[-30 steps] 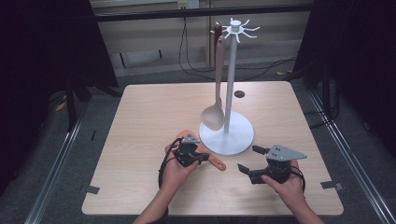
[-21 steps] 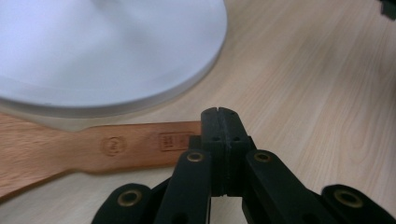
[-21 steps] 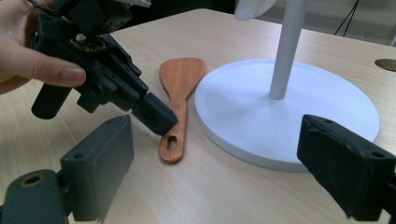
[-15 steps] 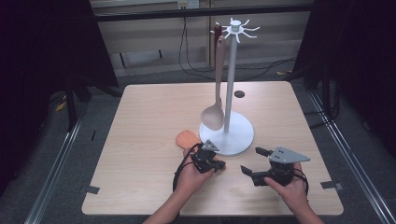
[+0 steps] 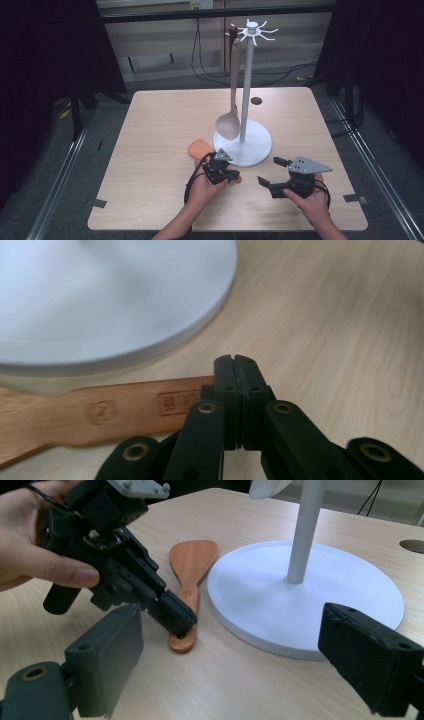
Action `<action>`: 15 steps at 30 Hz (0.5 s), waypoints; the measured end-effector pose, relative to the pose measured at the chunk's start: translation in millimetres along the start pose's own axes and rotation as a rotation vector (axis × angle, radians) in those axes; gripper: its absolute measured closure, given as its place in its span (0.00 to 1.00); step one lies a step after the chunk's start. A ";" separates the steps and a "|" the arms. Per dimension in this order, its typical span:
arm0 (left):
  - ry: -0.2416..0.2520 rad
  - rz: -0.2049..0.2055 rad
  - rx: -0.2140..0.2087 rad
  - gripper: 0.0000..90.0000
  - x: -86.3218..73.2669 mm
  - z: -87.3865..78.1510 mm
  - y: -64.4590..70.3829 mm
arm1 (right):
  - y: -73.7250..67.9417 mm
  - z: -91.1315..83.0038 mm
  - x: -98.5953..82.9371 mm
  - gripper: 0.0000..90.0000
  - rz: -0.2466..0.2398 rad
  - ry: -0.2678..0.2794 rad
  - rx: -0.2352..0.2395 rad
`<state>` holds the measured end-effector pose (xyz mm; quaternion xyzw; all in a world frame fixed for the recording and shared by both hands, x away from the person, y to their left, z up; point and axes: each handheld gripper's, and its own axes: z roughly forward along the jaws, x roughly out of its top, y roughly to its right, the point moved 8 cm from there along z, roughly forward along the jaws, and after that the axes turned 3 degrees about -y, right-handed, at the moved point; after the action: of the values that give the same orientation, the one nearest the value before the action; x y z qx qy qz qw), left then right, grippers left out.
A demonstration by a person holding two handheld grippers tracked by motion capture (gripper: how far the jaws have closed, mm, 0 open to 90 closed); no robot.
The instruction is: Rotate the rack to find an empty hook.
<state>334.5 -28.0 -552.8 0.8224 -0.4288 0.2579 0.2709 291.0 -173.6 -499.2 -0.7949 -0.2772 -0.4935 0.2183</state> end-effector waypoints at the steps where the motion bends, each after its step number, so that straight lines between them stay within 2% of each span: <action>1: 0.000 0.011 -0.005 1.00 0.7 1.1 1.7 | -0.1 -0.4 -0.2 0.12 -0.004 -0.002 0.002; 3: -0.015 0.007 -0.032 1.00 -0.3 2.3 7.9 | -0.1 -0.8 -0.6 0.12 -0.002 -0.002 0.000; 5: -0.004 -0.016 -0.082 1.00 0.4 5.7 15.6 | -0.1 -0.7 -1.5 0.12 -0.004 -0.006 0.001; 6: -0.009 -0.006 -0.085 1.00 0.4 6.5 18.1 | -0.2 -0.6 -2.2 0.11 -0.005 -0.012 0.004; 8: -0.008 0.004 -0.065 0.99 1.9 6.4 20.2 | -0.3 0.5 -4.0 0.09 0.004 -0.019 0.011; 10: 0.011 0.002 -0.060 0.93 4.2 1.3 17.9 | -1.4 2.7 -6.7 0.08 0.009 -0.036 0.026; 12: 0.036 -0.001 -0.036 0.88 6.6 -5.7 12.2 | -1.8 5.6 -9.5 0.08 0.003 -0.061 0.022; 14: 0.053 -0.008 -0.007 0.76 7.1 -12.1 4.4 | -3.3 9.5 -14.1 0.10 0.003 -0.101 0.032; 15: 0.069 -0.014 0.019 0.65 7.5 -14.0 -0.1 | -3.8 11.6 -16.1 0.14 -0.002 -0.116 0.031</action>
<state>335.7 -22.9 -537.8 0.8186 -0.4109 0.2880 0.2795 290.4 -167.1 -518.4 -0.8184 -0.2977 -0.4425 0.2137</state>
